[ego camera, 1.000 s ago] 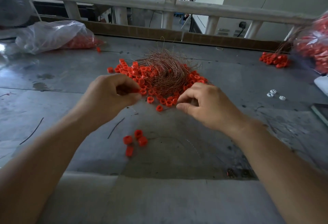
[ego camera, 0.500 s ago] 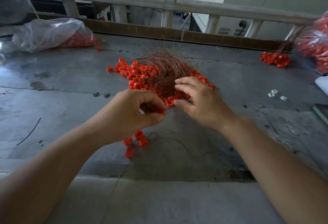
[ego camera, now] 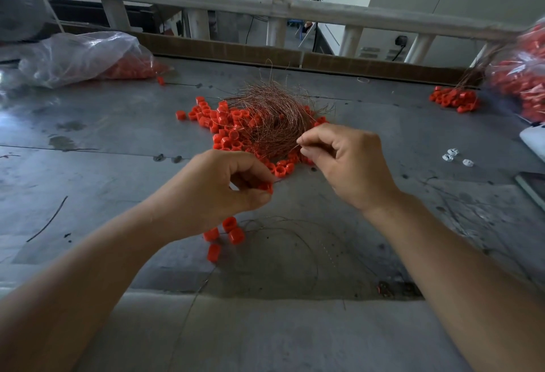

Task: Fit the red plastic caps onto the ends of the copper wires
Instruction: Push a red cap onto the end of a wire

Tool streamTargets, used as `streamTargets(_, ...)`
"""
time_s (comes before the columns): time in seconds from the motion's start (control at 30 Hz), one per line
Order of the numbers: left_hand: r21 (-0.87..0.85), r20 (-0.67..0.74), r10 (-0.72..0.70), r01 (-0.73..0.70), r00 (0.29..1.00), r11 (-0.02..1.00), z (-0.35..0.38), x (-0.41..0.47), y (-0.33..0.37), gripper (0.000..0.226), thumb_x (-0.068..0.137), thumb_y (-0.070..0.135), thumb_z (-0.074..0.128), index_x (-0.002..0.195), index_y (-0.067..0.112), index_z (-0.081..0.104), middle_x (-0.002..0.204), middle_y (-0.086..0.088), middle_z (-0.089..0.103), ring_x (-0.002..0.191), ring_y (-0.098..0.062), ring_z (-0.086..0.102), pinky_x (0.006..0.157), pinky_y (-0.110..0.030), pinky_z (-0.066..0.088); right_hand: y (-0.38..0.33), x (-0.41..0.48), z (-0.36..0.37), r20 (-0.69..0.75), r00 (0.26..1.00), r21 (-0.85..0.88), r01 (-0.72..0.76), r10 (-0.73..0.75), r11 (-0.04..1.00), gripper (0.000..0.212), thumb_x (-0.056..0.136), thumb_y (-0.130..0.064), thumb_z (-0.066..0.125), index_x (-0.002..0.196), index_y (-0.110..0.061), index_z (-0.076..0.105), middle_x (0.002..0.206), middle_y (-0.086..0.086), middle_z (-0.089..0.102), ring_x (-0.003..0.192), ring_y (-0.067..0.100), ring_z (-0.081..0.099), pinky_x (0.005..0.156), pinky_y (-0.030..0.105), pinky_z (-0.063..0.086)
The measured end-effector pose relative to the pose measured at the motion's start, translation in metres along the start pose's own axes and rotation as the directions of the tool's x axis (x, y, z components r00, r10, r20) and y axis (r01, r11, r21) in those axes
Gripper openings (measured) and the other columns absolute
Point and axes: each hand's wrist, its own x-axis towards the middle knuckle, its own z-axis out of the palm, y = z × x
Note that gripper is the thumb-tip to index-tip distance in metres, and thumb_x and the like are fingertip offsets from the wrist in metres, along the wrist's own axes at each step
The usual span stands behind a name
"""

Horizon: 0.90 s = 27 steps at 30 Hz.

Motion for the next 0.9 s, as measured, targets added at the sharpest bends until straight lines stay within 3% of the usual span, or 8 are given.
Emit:
streamTargets(0.17,-0.003,-0.001,0.002,-0.002,1.000,1.000,0.000,-0.001,0.000,0.026,0.071,0.017,0.072,0.078,0.041,0.064,0.085,0.028,0.065,0.074,0.007,0.060,0.065,-0.003,0.044,0.002,-0.001,0.001,0.013,1.000,-0.012,0.023,-0.023,1.000,0.016,0.075,0.003,0.067,0.089,-0.002,0.072,0.086,0.008,0.072,0.078,0.003,0.059,0.078,0.008,0.045)
streamTargets(0.4,0.000,-0.054,0.019,-0.019,0.998,1.000,0.000,-0.001,0.005,0.019,0.068,0.029,0.068,0.080,0.042,0.064,0.085,0.026,0.064,0.076,0.005,0.060,0.066,-0.006,0.046,-0.013,-0.002,-0.007,-0.135,0.986,0.001,0.098,-0.097,0.995,0.023,0.075,-0.008,0.069,0.098,-0.004,0.068,0.080,-0.001,0.070,0.075,0.018,0.066,0.067,0.026,0.050)
streamTargets(0.5,0.005,-0.083,0.135,-0.135,0.987,0.991,-0.001,-0.003,0.010,0.019,0.066,0.042,0.068,0.085,0.040,0.066,0.101,0.021,0.059,0.081,0.000,0.060,0.068,-0.012,0.049,-0.026,-0.005,-0.007,-0.165,0.968,0.024,0.194,-0.188,0.981,0.023,0.074,-0.010,0.071,0.096,-0.004,0.068,0.078,-0.004,0.068,0.071,0.018,0.063,0.064,0.020,0.047)
streamTargets(0.57,0.005,-0.056,0.210,-0.210,0.976,0.978,-0.002,-0.005,0.014,0.013,0.070,0.040,0.073,0.082,0.040,0.068,0.116,0.024,0.053,0.090,-0.002,0.060,0.070,-0.014,0.050,-0.036,-0.009,-0.005,-0.162,0.961,0.079,0.238,-0.223,0.968,0.023,0.074,-0.012,0.071,0.096,-0.005,0.068,0.078,-0.005,0.067,0.071,0.016,0.062,0.066,0.018,0.046)
streamTargets(0.63,-0.016,-0.024,0.254,-0.255,0.967,0.967,-0.002,-0.006,0.015,0.022,0.071,0.034,0.071,0.093,0.032,0.068,0.121,0.025,0.052,0.097,-0.001,0.059,0.073,-0.013,0.049,-0.043,-0.012,-0.004,-0.160,0.958,0.142,0.259,-0.236,0.955,0.023,0.075,-0.014,0.070,0.098,-0.011,0.065,0.079,-0.006,0.066,0.072,0.014,0.062,0.068,0.016,0.045)
streamTargets(0.7,-0.102,0.011,0.243,-0.241,0.970,0.965,-0.002,-0.006,0.014,0.027,0.070,0.030,0.069,0.097,0.028,0.066,0.118,0.019,0.056,0.096,-0.002,0.061,0.076,-0.013,0.049,-0.045,-0.013,-0.004,-0.155,0.964,0.203,0.243,-0.214,0.948,0.026,0.076,-0.014,0.070,0.100,-0.017,0.060,0.079,-0.002,0.068,0.074,0.010,0.061,0.070,0.011,0.042)
streamTargets(0.8,-0.233,0.020,0.178,-0.168,0.984,0.958,-0.001,-0.007,0.016,0.024,0.066,0.016,0.073,0.088,0.024,0.072,0.104,0.013,0.063,0.088,-0.003,0.066,0.078,-0.013,0.050,-0.045,-0.012,-0.004,-0.141,0.974,0.271,0.210,-0.177,0.939,0.029,0.076,-0.009,0.070,0.100,-0.017,0.058,0.080,0.000,0.068,0.077,0.007,0.061,0.071,0.009,0.041)
streamTargets(0.9,-0.249,0.013,0.188,-0.179,0.982,0.952,-0.002,-0.007,0.017,0.036,0.064,0.022,0.074,0.100,0.024,0.066,0.100,0.009,0.064,0.088,-0.005,0.066,0.078,-0.013,0.050,-0.047,-0.013,-0.004,-0.111,0.983,0.343,0.175,-0.145,0.923,0.025,0.080,-0.009,0.065,0.102,-0.018,0.056,0.084,-0.005,0.066,0.080,0.013,0.064,0.070,0.019,0.048)
